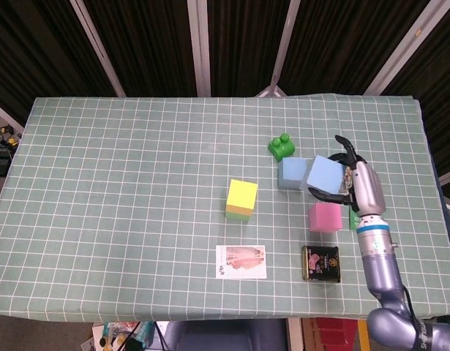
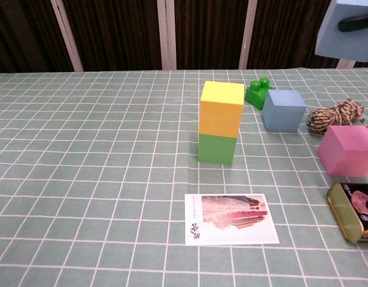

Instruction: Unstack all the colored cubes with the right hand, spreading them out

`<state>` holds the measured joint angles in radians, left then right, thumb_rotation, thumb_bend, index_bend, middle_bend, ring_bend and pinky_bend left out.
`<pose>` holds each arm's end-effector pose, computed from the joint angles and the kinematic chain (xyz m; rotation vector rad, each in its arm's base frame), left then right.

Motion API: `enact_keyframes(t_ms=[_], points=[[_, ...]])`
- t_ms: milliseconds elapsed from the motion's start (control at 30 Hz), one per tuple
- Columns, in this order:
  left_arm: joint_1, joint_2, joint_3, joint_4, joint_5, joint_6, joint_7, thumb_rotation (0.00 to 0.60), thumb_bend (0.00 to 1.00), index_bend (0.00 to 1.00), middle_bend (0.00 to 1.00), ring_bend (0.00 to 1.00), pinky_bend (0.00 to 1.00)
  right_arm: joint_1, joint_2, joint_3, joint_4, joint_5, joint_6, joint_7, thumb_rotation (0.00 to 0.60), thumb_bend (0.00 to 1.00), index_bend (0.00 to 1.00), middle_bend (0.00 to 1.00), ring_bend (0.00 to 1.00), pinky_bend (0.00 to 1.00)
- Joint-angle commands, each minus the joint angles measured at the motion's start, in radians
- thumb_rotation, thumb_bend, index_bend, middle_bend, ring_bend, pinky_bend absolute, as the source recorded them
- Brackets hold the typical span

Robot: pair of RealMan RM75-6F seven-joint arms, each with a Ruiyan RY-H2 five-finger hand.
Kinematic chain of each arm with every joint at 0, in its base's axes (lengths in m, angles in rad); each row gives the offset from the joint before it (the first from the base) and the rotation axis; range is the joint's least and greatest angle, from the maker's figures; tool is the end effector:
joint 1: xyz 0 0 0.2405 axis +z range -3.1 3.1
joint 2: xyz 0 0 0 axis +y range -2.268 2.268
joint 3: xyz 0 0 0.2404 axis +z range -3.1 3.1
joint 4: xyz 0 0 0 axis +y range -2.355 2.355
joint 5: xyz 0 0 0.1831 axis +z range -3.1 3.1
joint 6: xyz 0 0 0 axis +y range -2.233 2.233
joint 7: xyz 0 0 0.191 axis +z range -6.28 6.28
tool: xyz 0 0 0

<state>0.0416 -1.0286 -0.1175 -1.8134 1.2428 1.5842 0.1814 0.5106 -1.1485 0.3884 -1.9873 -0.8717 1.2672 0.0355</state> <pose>-0.3145 0.1889 0.2295 -1.0586 -0.9180 -0.6998 -0.1563 -0.3515 0.1659 1.0965 -1.3846 1.3768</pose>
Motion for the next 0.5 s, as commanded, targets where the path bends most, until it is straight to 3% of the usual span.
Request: enact_keyframes(t_ms=[33,333,500], points=[[0.000,0.000,0.001,-0.001,-0.001,-0.002,0.002,0.600,0.17,0.20,0.00,0.00,0.05,-0.055,0.029,-0.048,0.036,-0.071,-0.024,0.061,0.600,0.15,0.13,0.44,0.55,0.17],[0.005,0.005,-0.005,-0.002,-0.011,0.006,-0.009,0.600,0.17,0.20,0.00,0.00,0.05,-0.095,0.017,-0.082,0.180,-0.101,-0.079,0.158,0.600,0.15,0.13,0.44,0.55,0.17],[0.004,0.003,0.000,-0.005,-0.002,0.004,0.001,0.600,0.17,0.20,0.00,0.00,0.05,-0.056,-0.049,-0.050,0.311,-0.055,-0.109,0.153,0.600,0.15,0.15,0.44,0.55,0.17]])
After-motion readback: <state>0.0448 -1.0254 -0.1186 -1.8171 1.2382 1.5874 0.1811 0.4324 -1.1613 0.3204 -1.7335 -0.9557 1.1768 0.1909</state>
